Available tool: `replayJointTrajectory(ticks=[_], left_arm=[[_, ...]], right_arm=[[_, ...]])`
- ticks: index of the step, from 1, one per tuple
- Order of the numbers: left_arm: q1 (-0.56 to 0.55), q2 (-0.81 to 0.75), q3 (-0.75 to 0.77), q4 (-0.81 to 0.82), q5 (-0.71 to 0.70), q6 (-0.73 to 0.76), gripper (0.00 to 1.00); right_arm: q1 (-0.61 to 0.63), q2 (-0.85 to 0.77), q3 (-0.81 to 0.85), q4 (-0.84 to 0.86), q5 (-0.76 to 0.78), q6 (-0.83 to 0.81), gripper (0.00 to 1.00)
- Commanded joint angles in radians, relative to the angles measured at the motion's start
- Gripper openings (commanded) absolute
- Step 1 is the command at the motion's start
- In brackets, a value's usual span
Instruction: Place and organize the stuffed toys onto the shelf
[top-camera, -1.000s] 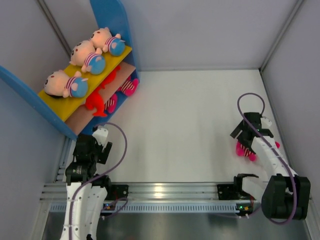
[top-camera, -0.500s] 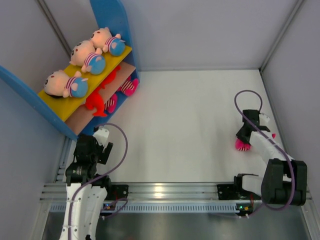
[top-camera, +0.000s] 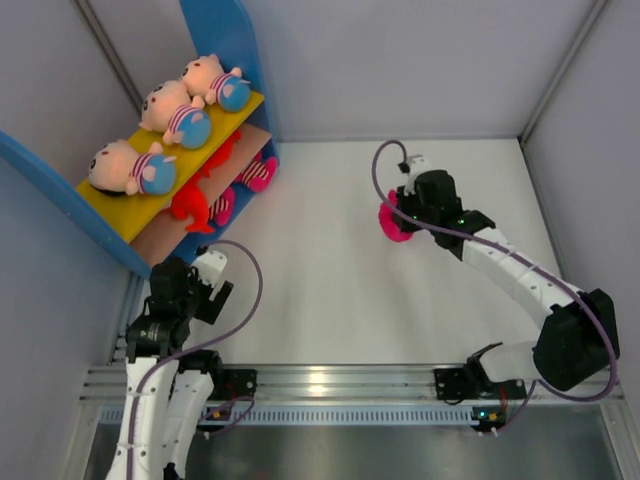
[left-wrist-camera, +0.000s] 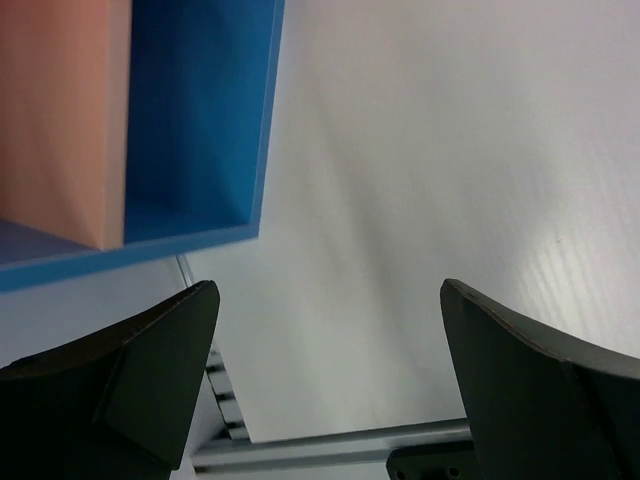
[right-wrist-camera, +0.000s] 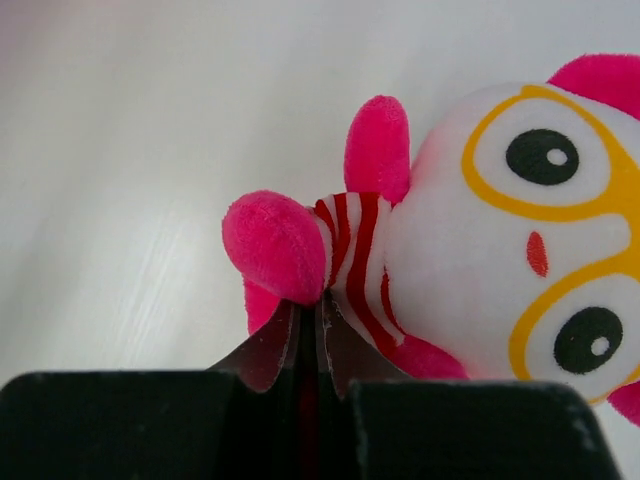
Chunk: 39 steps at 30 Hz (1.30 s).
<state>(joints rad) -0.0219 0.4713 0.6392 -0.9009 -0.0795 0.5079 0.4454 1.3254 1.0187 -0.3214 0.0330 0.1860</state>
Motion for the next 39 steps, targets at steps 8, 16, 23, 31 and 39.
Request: replayJointTrajectory(ticks=[8, 16, 23, 31, 39], left_arm=[[-0.004, 0.118, 0.361, -0.079, 0.642, 0.170, 0.98], [-0.004, 0.188, 0.407, -0.092, 0.814, 0.121, 0.98], [-0.004, 0.219, 0.424, -0.090, 0.828, 0.116, 0.98], [-0.004, 0.239, 0.399, -0.090, 0.715, 0.219, 0.98], [-0.004, 0.259, 0.407, -0.090, 0.751, 0.239, 0.98]], right_arm=[[0.383, 0.207, 0.317, 0.073, -0.409, -0.454, 0.00], [0.518, 0.343, 0.464, 0.179, -0.646, -0.546, 0.00], [0.552, 0.452, 0.552, 0.209, -0.735, -0.539, 0.00], [0.562, 0.414, 0.480, 0.346, -0.811, -0.488, 0.00], [0.581, 0.422, 0.488, 0.384, -0.855, -0.484, 0.00]])
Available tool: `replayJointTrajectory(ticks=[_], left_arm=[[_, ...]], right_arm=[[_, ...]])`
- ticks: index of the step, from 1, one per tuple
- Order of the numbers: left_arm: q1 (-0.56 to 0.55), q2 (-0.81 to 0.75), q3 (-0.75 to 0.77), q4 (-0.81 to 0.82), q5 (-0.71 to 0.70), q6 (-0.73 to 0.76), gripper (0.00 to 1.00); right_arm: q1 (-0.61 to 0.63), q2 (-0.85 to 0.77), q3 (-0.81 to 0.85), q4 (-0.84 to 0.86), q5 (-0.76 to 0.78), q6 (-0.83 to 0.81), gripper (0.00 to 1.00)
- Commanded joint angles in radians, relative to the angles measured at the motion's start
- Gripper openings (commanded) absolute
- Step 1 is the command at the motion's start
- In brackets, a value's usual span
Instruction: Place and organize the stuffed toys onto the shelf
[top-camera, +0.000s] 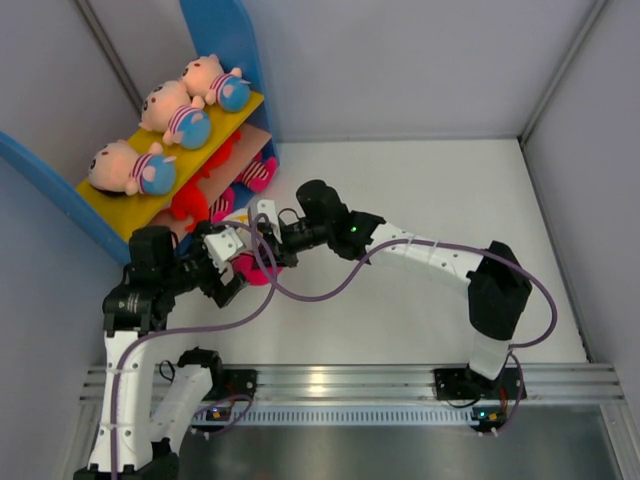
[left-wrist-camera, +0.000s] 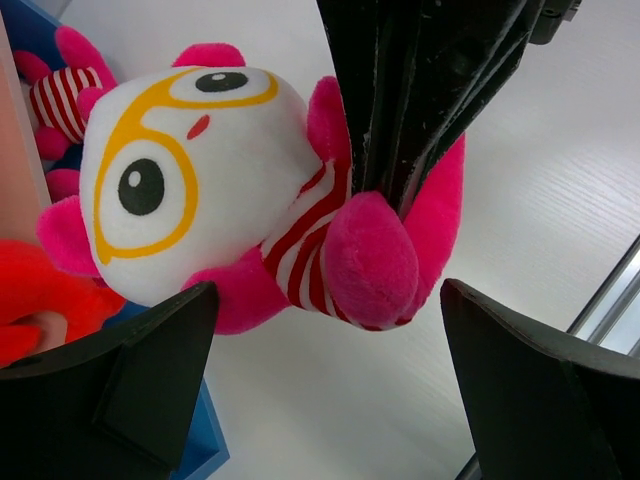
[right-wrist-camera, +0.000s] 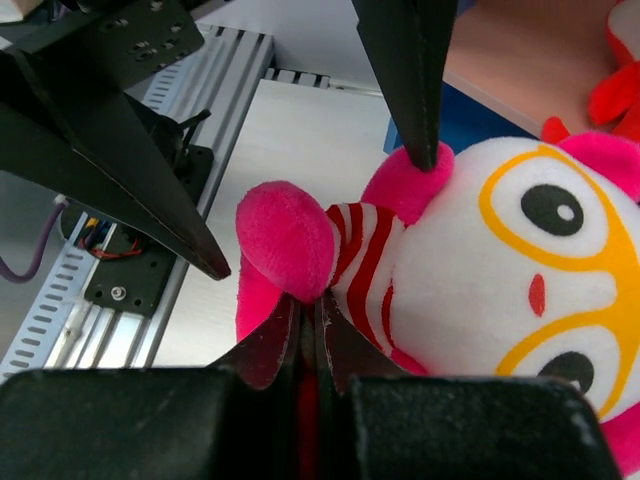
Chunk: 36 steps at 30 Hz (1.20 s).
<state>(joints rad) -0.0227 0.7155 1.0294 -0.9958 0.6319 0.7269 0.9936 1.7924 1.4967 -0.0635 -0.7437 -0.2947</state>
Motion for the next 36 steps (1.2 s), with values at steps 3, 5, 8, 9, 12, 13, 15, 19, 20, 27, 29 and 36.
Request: replayJointTrajectory(ticks=[3, 5, 8, 9, 12, 13, 15, 19, 20, 27, 29, 36], left_arm=[[-0.003, 0.024, 0.003, 0.006, 0.031, 0.023, 0.98], [-0.003, 0.028, -0.012, 0.006, 0.017, 0.038, 0.95], [-0.003, 0.038, -0.008, 0.006, 0.029, 0.043, 0.75], [-0.003, 0.042, -0.002, 0.006, 0.037, 0.045, 0.68], [-0.003, 0.055, 0.027, 0.006, 0.090, 0.010, 0.38], [-0.003, 0.058, 0.032, 0.006, 0.109, -0.013, 0.28], [-0.003, 0.056, 0.037, 0.006, 0.143, -0.033, 0.00], [-0.003, 0.029, -0.003, 0.006, 0.069, -0.064, 0.00], [-0.003, 0.012, -0.021, 0.006, 0.027, -0.051, 0.00], [-0.002, -0.060, -0.241, 0.149, -0.391, 0.129, 0.00], [-0.002, -0.050, -0.336, 0.276, -0.481, 0.141, 0.00], [0.000, 0.001, -0.420, 0.502, -0.509, 0.169, 0.00]], right_arm=[[0.034, -0.036, 0.022, 0.126, -0.098, 0.002, 0.00], [0.036, -0.039, 0.025, 0.125, -0.105, -0.003, 0.00], [0.040, -0.045, 0.016, 0.120, -0.111, -0.007, 0.00], [0.042, -0.050, 0.013, 0.122, -0.109, -0.009, 0.00], [0.040, -0.056, 0.000, 0.126, -0.114, -0.008, 0.00], [0.040, -0.057, 0.000, 0.128, -0.115, -0.006, 0.00], [0.040, -0.056, -0.001, 0.143, -0.120, 0.002, 0.00], [0.040, -0.028, 0.000, 0.148, -0.082, 0.046, 0.21], [0.030, -0.022, 0.000, 0.148, -0.056, 0.067, 0.31], [-0.059, -0.108, -0.192, 0.284, 0.117, 0.255, 0.64], [-0.079, -0.137, -0.237, 0.291, 0.156, 0.258, 0.65], [-0.116, -0.223, -0.392, 0.349, 0.179, 0.259, 0.65]])
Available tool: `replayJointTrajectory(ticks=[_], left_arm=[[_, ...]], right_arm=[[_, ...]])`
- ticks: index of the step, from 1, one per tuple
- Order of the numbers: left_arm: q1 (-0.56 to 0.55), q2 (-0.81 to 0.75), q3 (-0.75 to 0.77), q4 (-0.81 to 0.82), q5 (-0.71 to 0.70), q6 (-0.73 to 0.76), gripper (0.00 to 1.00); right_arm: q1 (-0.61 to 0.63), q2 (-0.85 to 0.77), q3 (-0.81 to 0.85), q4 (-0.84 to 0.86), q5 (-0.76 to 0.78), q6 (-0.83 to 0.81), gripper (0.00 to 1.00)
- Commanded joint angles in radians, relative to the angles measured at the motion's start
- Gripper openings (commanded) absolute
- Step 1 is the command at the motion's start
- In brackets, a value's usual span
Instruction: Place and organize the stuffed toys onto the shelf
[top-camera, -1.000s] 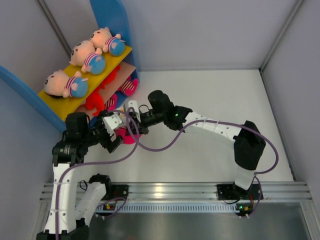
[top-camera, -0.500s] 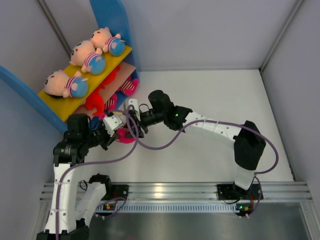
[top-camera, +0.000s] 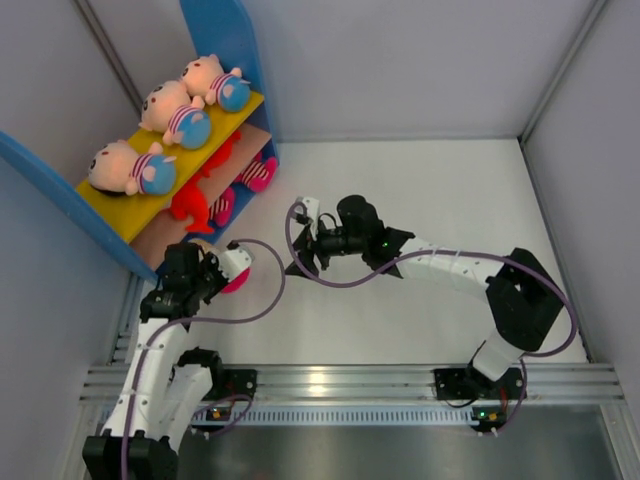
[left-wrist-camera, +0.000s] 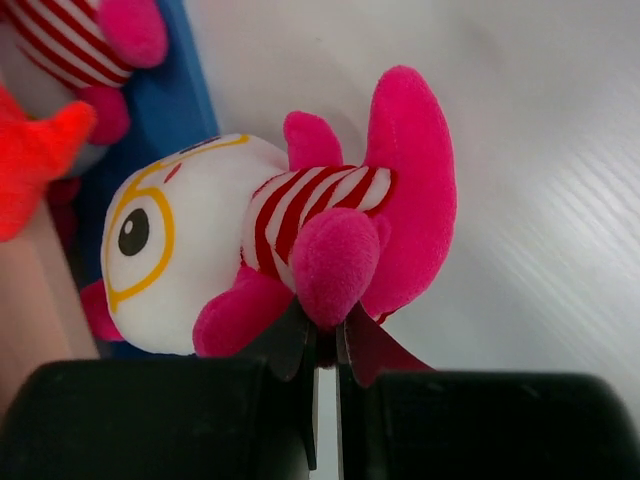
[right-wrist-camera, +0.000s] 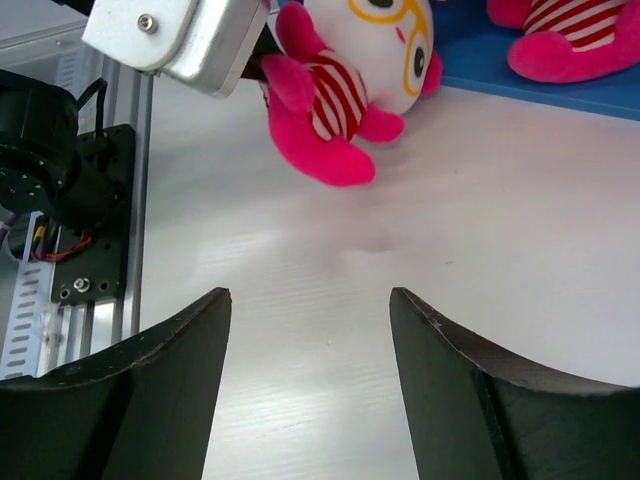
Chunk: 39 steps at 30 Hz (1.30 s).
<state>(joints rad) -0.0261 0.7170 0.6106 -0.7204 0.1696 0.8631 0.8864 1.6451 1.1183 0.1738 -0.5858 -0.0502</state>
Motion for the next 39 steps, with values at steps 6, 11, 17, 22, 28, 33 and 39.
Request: replayJointTrajectory(ticks=[6, 11, 17, 22, 28, 33, 39], left_arm=[[0.066, 0.035, -0.080, 0.472, -0.111, -0.016, 0.00], [0.139, 0.070, -0.104, 0.490, -0.016, -0.006, 0.00], [0.206, 0.125, -0.124, 0.539, 0.002, 0.053, 0.00], [0.235, 0.134, -0.156, 0.545, -0.001, 0.066, 0.00], [0.253, 0.153, -0.228, 0.708, -0.082, 0.063, 0.00], [0.253, 0.141, -0.302, 0.846, -0.123, 0.079, 0.12], [0.253, 0.150, -0.338, 0.956, -0.157, 0.070, 0.19]], right_arm=[[-0.027, -0.088, -0.080, 0.176, 0.003, 0.039, 0.65], [-0.029, -0.082, -0.121, 0.230, 0.001, 0.084, 0.65], [-0.033, -0.087, -0.133, 0.233, -0.022, 0.092, 0.65], [-0.033, -0.114, -0.160, 0.234, -0.013, 0.082, 0.65], [-0.035, -0.136, -0.178, 0.219, -0.003, 0.075, 0.65], [-0.035, -0.145, -0.178, 0.202, 0.000, 0.073, 0.65], [-0.033, -0.157, -0.173, 0.176, 0.003, 0.070, 0.65]])
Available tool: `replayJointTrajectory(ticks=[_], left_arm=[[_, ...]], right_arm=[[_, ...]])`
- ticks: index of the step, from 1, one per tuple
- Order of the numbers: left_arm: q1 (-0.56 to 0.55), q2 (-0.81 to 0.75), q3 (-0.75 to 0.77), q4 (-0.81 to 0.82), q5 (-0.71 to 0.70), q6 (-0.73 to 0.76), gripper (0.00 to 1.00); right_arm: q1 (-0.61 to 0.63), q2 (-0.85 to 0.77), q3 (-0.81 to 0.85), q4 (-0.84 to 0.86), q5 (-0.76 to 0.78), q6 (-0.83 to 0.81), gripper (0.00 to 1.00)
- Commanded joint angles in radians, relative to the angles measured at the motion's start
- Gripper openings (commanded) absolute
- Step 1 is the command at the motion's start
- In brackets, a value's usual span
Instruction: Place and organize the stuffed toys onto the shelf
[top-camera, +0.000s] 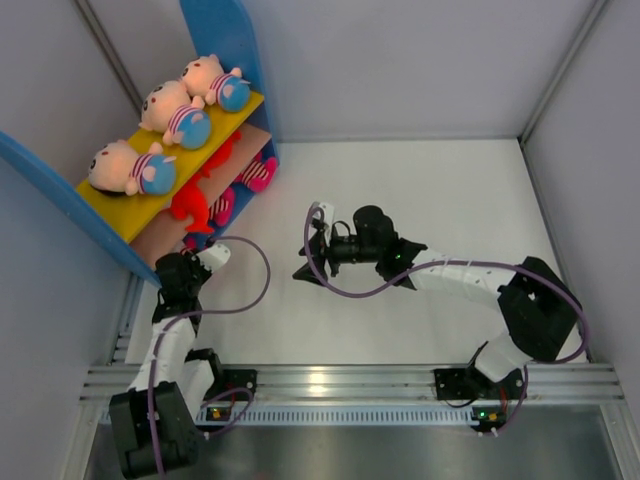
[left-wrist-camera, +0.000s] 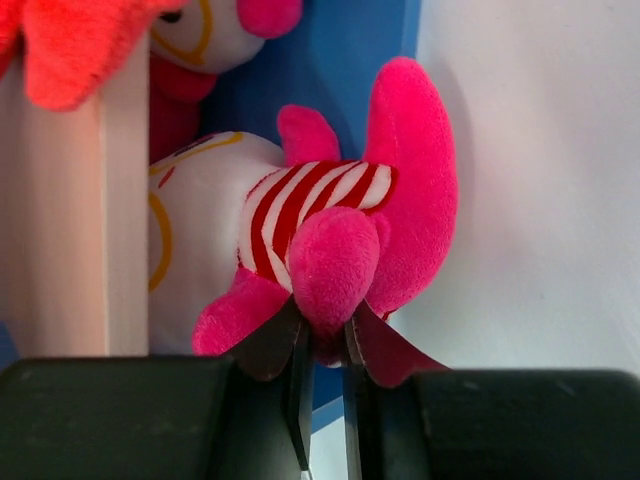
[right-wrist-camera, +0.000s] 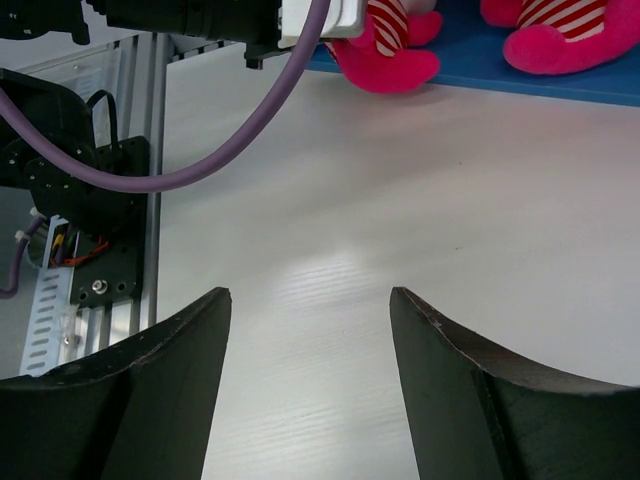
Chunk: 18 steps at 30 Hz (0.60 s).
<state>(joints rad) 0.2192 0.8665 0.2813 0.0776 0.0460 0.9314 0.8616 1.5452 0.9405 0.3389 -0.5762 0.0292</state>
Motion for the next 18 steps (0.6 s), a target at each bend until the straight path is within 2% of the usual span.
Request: replayJointTrajectory(ticks=[1, 4, 7, 10, 12, 14, 15, 16, 18], left_arm=[[0.008, 0.008, -0.008, 0.171, -0.035, 0.000, 0.16], [0.008, 0.029, -0.014, 0.208, -0.076, 0.000, 0.06], [0.008, 0.039, -0.013, 0.220, -0.084, 0.009, 0.06], [0.008, 0.039, -0.022, 0.234, -0.086, 0.009, 0.11], [0.008, 0.028, -0.025, 0.228, -0.081, 0.006, 0.29], [0.008, 0.016, -0.022, 0.180, -0.074, 0.004, 0.39], [0.008, 0.008, -0.018, 0.157, -0.066, 0.001, 0.48], [0.008, -0.010, -0.011, 0.125, -0.055, 0.001, 0.53], [0.008, -0.033, 0.027, -0.029, 0.026, 0.012, 0.71]], right_arm=[[-0.010, -0.060, 0.004, 0.008, -0.004, -0.011, 0.65], [-0.010, -0.071, 0.001, -0.004, 0.009, -0.014, 0.65], [-0.009, -0.074, 0.001, -0.008, 0.012, -0.014, 0.65], [-0.010, -0.074, 0.009, -0.018, 0.013, -0.014, 0.65], [-0.009, -0.076, 0.011, -0.024, 0.013, -0.012, 0.65], [-0.010, -0.076, 0.011, -0.032, 0.019, -0.014, 0.66], [-0.010, -0.076, 0.012, -0.035, 0.025, -0.014, 0.66], [-0.010, -0.074, 0.015, -0.041, 0.050, -0.014, 0.66], [-0.009, -0.066, 0.024, -0.072, 0.113, 0.004, 0.67]])
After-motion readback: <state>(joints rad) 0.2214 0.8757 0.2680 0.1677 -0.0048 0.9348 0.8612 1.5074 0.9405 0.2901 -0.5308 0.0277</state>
